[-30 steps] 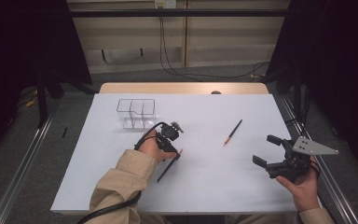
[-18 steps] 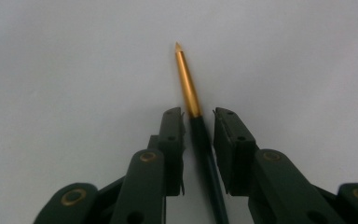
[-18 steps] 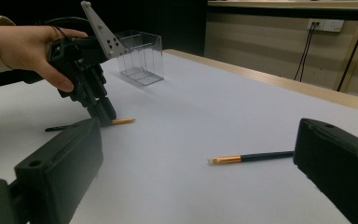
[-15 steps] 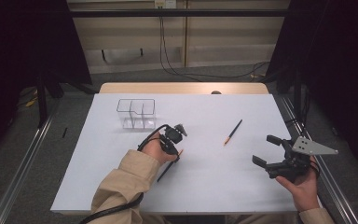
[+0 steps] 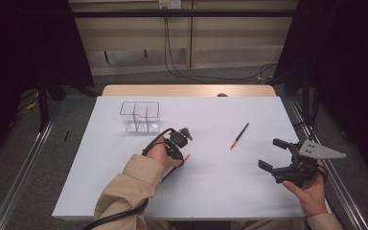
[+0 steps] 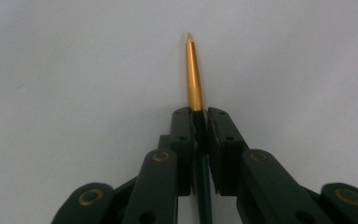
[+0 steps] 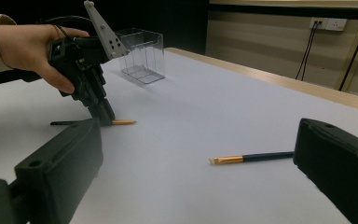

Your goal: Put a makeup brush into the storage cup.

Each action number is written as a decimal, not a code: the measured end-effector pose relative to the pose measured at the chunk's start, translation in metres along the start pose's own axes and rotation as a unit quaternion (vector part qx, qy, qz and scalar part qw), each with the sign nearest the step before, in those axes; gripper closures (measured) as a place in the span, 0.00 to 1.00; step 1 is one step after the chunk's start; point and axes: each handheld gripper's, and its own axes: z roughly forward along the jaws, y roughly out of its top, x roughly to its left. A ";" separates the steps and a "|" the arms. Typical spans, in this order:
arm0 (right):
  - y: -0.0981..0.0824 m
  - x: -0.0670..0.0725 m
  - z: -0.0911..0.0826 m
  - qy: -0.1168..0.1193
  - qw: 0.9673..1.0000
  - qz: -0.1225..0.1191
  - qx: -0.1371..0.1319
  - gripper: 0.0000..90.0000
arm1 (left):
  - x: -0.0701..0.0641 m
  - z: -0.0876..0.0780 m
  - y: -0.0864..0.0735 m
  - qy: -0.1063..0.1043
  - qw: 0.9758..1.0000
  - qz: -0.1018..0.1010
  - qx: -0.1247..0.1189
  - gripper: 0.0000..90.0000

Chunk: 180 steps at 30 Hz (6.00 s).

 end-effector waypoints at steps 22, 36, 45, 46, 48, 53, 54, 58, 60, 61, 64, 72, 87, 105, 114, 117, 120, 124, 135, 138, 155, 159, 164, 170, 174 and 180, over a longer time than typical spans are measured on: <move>-0.001 -0.002 0.000 -0.001 1.000 0.003 0.002 0.01 | 0.001 -0.002 0.001 -0.004 1.000 -0.001 -0.001 0.93; -0.001 -0.002 0.000 -0.001 1.000 0.001 0.000 0.01 | 0.006 -0.017 0.000 -0.025 0.996 -0.030 -0.082 0.93; -0.001 -0.001 0.001 0.000 1.000 0.002 0.003 0.01 | 0.013 -0.031 -0.006 -0.026 0.986 -0.045 -0.156 0.93; -0.001 -0.001 0.001 0.000 1.000 0.002 0.002 0.01 | 0.014 -0.032 -0.007 -0.026 0.985 -0.045 -0.165 0.93; -0.001 -0.001 0.001 0.000 1.000 0.002 0.002 0.01 | 0.016 -0.035 -0.009 -0.026 0.982 -0.049 -0.182 0.93; -0.001 0.000 0.001 0.001 1.000 0.001 0.002 0.01 | 0.017 -0.040 -0.012 -0.029 0.973 -0.056 -0.220 0.93; -0.001 -0.001 0.001 0.001 1.000 0.000 0.002 0.01 | 0.018 -0.041 -0.012 -0.030 0.971 -0.057 -0.232 0.93; -0.001 0.000 0.001 0.001 1.000 0.000 0.002 0.01 | 0.018 -0.044 -0.014 -0.029 0.964 -0.060 -0.258 0.93; -0.001 0.000 0.001 0.001 1.000 0.000 0.002 0.01 | 0.018 -0.045 -0.015 -0.030 0.959 -0.063 -0.276 0.93; -0.001 0.000 0.001 0.001 1.000 0.000 0.002 0.01 | 0.018 -0.046 -0.016 -0.025 0.956 -0.063 -0.286 0.93; -0.001 0.000 0.001 0.001 1.000 0.000 0.003 0.01 | 0.019 -0.050 -0.017 -0.022 0.949 -0.065 -0.308 0.93; -0.001 0.000 0.001 0.002 1.000 -0.001 0.002 0.01 | 0.020 -0.057 -0.021 -0.020 0.925 -0.074 -0.372 0.93; -0.001 0.001 0.002 0.003 1.000 -0.002 0.005 0.01 | 0.027 -0.065 -0.032 -0.016 0.884 -0.089 -0.460 0.93; -0.001 0.001 0.003 0.005 1.000 -0.004 0.007 0.01 | 0.029 -0.078 -0.038 0.011 0.841 -0.083 -0.535 0.93; -0.001 0.001 0.003 0.006 1.000 -0.004 0.009 0.01 | 0.033 -0.082 -0.043 0.020 0.824 -0.093 -0.558 0.93; -0.001 0.002 0.003 0.008 1.000 -0.003 0.008 0.01 | 0.035 -0.082 -0.044 0.026 0.820 -0.092 -0.564 0.93; -0.001 0.002 0.003 0.008 1.000 -0.004 0.009 0.01 | 0.038 -0.083 -0.044 0.030 0.815 -0.096 -0.571 0.93; -0.001 0.002 0.003 0.008 1.000 -0.003 0.009 0.01 | 0.041 -0.086 -0.045 0.034 0.811 -0.096 -0.576 0.93; -0.002 0.001 0.003 0.009 1.000 -0.002 0.009 0.01 | 0.051 -0.089 -0.047 0.044 0.803 -0.105 -0.585 0.93; -0.002 0.001 0.004 0.009 1.000 -0.003 0.010 0.01 | 0.054 -0.091 -0.047 0.046 0.800 -0.105 -0.588 0.93; -0.003 0.000 0.004 0.010 1.000 -0.001 0.012 0.01 | 0.068 -0.097 -0.040 0.043 0.791 -0.107 -0.600 0.93; -0.003 0.000 0.004 0.012 1.000 0.000 0.011 0.01 | 0.070 -0.097 -0.039 0.045 0.789 -0.110 -0.602 0.93; -0.003 0.000 0.004 0.012 1.000 0.000 0.012 0.01 | 0.074 -0.096 -0.039 0.049 0.790 -0.108 -0.601 0.93; -0.004 0.000 0.004 0.013 1.000 -0.001 0.013 0.01 | 0.078 -0.098 -0.035 0.053 0.786 -0.112 -0.606 0.93; -0.004 0.000 0.004 0.012 1.000 -0.001 0.014 0.01 | 0.082 -0.101 -0.034 0.055 0.782 -0.114 -0.610 0.93; -0.004 -0.001 0.003 0.010 1.000 0.000 0.014 0.01 | 0.086 -0.103 -0.032 0.057 0.778 -0.118 -0.614 0.93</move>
